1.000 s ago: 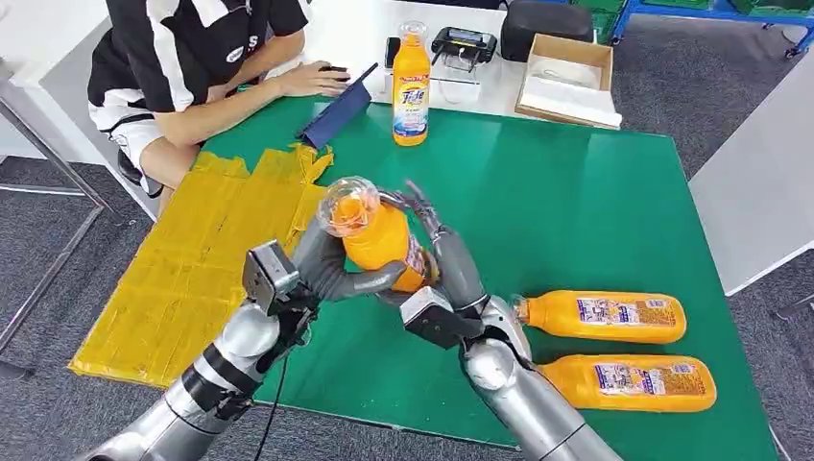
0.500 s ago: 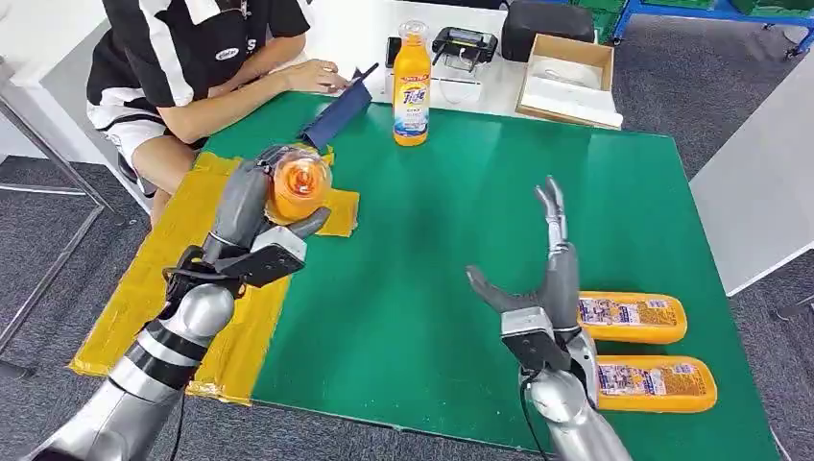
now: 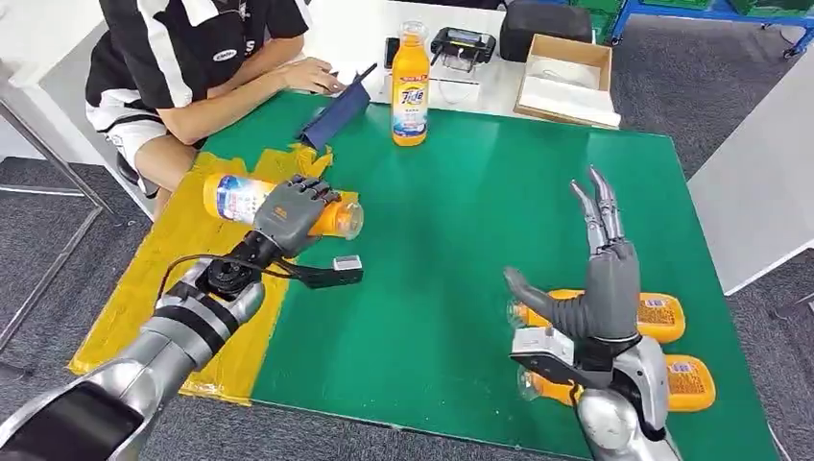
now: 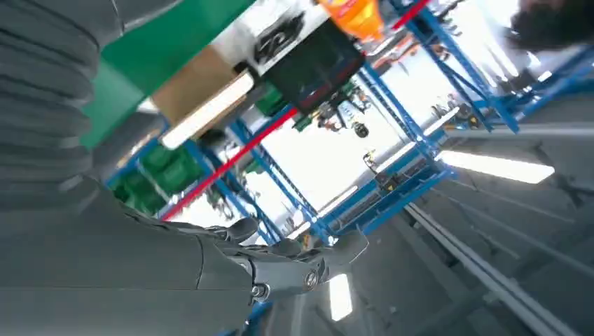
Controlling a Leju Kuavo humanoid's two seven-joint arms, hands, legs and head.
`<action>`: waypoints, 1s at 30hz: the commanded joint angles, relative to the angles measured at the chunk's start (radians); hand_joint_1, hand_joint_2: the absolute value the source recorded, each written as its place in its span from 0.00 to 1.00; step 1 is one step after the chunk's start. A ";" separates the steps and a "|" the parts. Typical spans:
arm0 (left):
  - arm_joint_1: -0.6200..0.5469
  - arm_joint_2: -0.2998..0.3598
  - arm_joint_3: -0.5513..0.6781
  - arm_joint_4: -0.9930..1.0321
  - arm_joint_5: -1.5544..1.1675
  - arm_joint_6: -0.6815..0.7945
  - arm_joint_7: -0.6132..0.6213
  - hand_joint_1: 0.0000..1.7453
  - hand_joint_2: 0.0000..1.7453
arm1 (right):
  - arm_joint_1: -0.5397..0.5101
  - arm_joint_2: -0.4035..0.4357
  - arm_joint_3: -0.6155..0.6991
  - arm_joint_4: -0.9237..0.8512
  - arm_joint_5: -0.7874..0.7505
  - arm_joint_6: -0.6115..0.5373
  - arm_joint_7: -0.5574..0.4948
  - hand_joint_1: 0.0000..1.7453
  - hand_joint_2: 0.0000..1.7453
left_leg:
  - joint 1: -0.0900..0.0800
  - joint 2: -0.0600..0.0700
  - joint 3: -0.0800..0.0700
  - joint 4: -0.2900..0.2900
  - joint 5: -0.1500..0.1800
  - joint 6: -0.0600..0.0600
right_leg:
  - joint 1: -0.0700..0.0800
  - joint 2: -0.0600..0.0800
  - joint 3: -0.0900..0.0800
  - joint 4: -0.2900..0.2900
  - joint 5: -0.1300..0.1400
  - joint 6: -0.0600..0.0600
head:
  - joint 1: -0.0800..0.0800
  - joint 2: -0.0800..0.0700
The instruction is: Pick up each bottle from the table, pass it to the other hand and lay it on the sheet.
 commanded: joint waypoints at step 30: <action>0.057 -0.056 0.185 0.223 0.215 0.007 -0.101 0.00 1.00 | -0.031 -0.184 -0.033 0.089 0.033 0.282 0.078 0.00 1.00 | 0.000 0.002 0.004 -0.001 -0.002 -0.001 | 0.000 0.004 0.004 -0.001 -0.001 -0.001 | 0.000 0.000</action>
